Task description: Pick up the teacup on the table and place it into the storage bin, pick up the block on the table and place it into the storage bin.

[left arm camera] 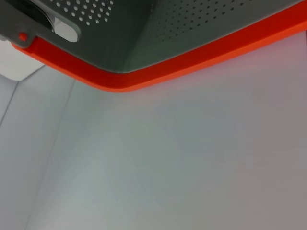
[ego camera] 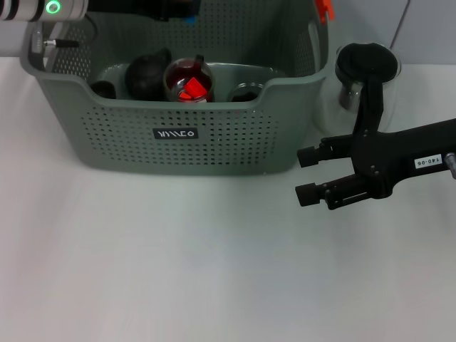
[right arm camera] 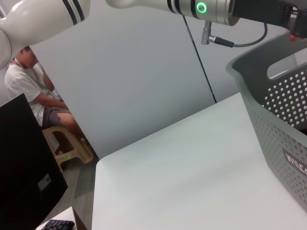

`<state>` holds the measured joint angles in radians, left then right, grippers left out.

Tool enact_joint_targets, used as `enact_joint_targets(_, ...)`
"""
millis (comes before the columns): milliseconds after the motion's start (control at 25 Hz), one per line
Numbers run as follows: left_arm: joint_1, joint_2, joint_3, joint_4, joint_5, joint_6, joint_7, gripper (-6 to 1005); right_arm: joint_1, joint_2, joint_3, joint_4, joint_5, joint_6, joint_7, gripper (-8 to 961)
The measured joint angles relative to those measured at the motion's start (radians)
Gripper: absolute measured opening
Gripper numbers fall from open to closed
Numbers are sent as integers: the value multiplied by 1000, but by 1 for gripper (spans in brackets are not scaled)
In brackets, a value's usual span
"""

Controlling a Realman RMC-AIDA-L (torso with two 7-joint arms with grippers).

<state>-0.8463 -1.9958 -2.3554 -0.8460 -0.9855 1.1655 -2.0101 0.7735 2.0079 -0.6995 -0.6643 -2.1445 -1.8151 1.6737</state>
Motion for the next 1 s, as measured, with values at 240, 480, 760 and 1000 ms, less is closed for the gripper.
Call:
enact_joint_targets(240, 2, 2, 6, -1, 11, -26, -27, 450, 0, 0, 1, -4, 0, 5, -10, 915)
enact_joint_targets(480, 27, -2, -1, -31, 53, -63, -98, 672, 3, 0, 7, -7, 1, 7, -29, 915)
enact_joint_targets(760, 227, -107, -5, -417, -78, 156, -107, 913, 8, 1, 11, -9, 114, 52, -52, 915)
enact_joint_targets(1000, 374, -174, 11, -606, -133, 250, -106, 956, 14, 31, 1, -6, 166, 104, -87, 916)
